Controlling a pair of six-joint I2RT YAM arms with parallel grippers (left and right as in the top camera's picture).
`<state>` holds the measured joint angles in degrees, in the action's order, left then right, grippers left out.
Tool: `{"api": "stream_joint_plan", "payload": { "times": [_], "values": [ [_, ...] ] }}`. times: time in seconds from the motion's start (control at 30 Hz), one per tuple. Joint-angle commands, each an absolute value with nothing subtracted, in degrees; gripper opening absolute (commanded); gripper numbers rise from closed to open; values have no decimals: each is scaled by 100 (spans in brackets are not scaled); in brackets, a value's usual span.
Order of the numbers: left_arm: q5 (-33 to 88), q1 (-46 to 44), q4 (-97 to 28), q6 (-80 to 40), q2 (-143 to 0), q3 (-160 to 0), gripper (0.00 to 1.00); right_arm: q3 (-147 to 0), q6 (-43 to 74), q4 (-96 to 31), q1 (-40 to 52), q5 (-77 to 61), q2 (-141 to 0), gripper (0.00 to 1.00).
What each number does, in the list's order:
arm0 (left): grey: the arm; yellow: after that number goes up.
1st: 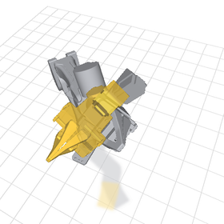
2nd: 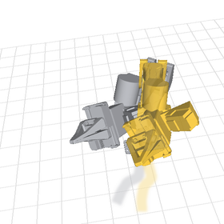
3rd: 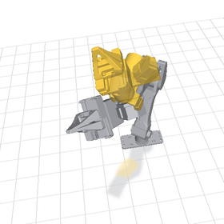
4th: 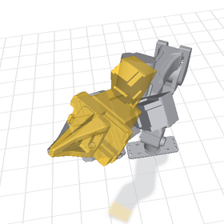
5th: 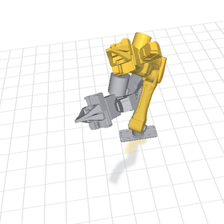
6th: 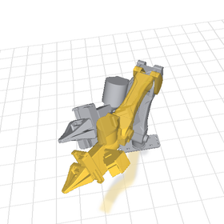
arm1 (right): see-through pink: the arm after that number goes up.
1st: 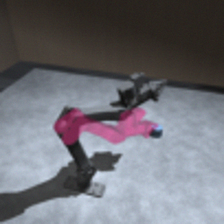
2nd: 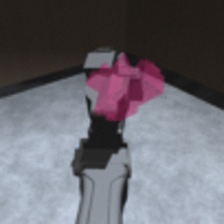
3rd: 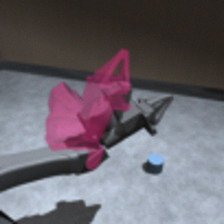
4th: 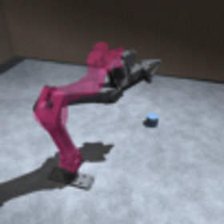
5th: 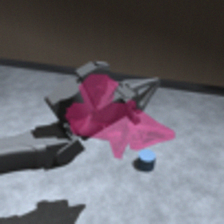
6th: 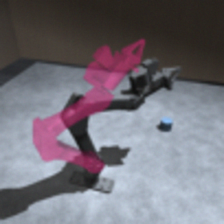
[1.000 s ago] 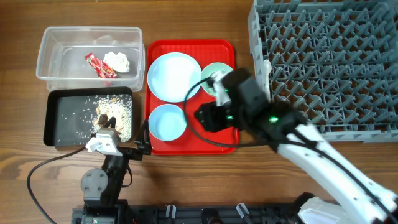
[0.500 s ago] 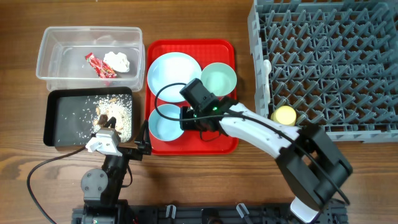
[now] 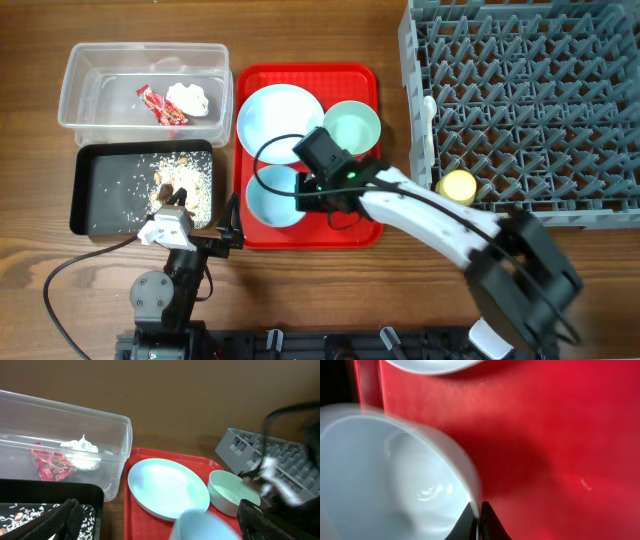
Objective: Sort waste into correct bins and load items into the dishwasher rack
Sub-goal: 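Grasp the blue bowl rim and carry it into the rack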
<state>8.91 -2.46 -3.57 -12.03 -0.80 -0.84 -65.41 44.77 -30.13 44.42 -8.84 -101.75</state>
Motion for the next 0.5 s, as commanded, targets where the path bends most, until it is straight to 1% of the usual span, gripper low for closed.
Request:
{"api": "stream_joint_plan", "payload": {
  "times": [0.0,0.13,0.23,0.3,0.33,0.47],
  "values": [
    [941,-202,-342,-1087,-16,-34,100,-6595,4331,-3524,4440,145,-9295,4],
    [939,-202,-342,-1087,-16,-32,100,-6595,4202,-4335,4440,1275,-8409,4],
    [941,-202,-342,-1087,-16,-34,100,-6595,4202,-5009,4440,2508,-7787,4],
    [941,-202,-342,-1087,-16,-34,100,-6595,4215,-5500,4438,3669,-7380,4],
    [941,-202,-342,-1087,-16,-34,100,-6595,4213,-5857,4438,4628,-7120,4],
    [939,-202,-342,-1087,-16,-34,100,-6595,4198,-6383,4281,6195,-6866,4]
  ]
}}
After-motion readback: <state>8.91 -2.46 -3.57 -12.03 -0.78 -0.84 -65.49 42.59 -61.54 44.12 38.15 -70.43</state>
